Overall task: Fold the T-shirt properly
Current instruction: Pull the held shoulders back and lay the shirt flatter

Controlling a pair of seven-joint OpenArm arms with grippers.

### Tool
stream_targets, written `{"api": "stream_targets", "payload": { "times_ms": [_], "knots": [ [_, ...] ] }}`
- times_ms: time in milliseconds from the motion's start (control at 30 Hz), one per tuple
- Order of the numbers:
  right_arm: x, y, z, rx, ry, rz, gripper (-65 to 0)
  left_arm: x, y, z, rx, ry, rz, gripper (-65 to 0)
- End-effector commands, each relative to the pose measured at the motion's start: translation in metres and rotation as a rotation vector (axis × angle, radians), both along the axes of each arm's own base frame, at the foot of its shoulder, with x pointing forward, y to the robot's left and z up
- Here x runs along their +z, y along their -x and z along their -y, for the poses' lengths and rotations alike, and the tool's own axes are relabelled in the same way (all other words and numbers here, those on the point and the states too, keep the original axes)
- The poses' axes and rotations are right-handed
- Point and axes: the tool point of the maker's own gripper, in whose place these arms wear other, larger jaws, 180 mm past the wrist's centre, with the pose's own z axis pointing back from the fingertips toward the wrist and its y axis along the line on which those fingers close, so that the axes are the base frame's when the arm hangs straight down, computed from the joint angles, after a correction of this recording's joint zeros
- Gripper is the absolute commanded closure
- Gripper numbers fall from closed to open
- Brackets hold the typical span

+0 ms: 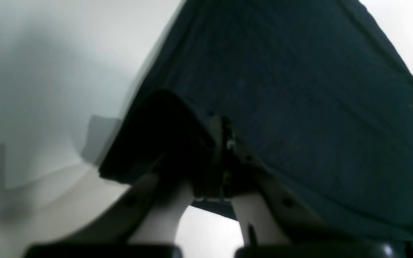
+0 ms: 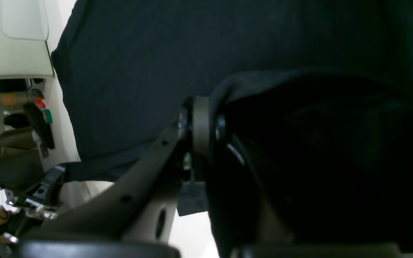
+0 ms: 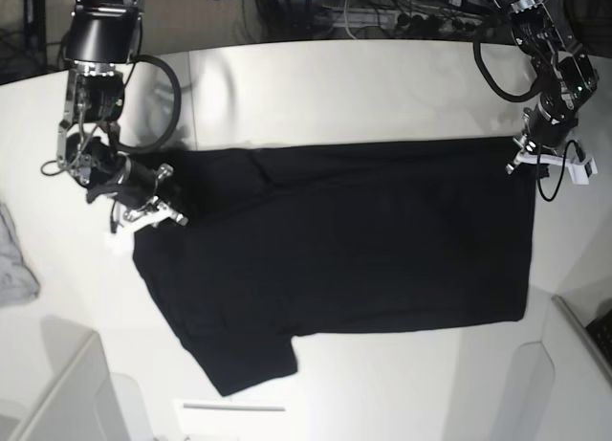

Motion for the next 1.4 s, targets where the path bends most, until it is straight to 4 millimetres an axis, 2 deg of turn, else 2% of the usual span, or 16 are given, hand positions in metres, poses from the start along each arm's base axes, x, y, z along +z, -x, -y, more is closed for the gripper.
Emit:
{"api": "stream_targets", "payload": {
  "times_ms": [0,167,333,500,900,1000,1133,1367],
  "knots": [
    [0.020,-0.015,0.004,-0.009,-0.005,0.068,0.0,0.013,-0.008,-0.006,-0.003,-0.027,0.039,0.0],
    [0.039,-0.022,0.002,0.000,0.006,0.124,0.0,0.015,-0.008,-0.006,-0.005,-0.032,0.043,0.0],
    [0.034,-0.022,0.003,-0.004,0.001,0.108,0.0,0.015,-0.009,-0.007,-0.004,-0.031,0.045,0.0],
    [0.027,-0.023,0.004,-0.012,-0.005,0.087,0.0,0.022,-0.019,-0.007,-0.003,-0.031,0.071,0.0],
    [0.027,-0.027,0.007,-0.040,0.004,0.112,0.0,0.031,-0.031,-0.007,-0.003,-0.031,0.104,0.0],
    [0.027,-0.027,0.009,-0.045,0.003,0.112,0.0,0.030,-0.035,-0.008,0.001,-0.023,0.109,0.0],
    [0.026,-0.027,0.009,-0.047,0.003,0.110,0.0,0.020,-0.034,-0.009,0.013,-0.001,0.087,0.0],
    [0.024,-0.024,0.009,-0.048,0.002,0.103,0.0,0.018,-0.034,-0.009,0.014,0.003,0.084,0.0]
  ]
}}
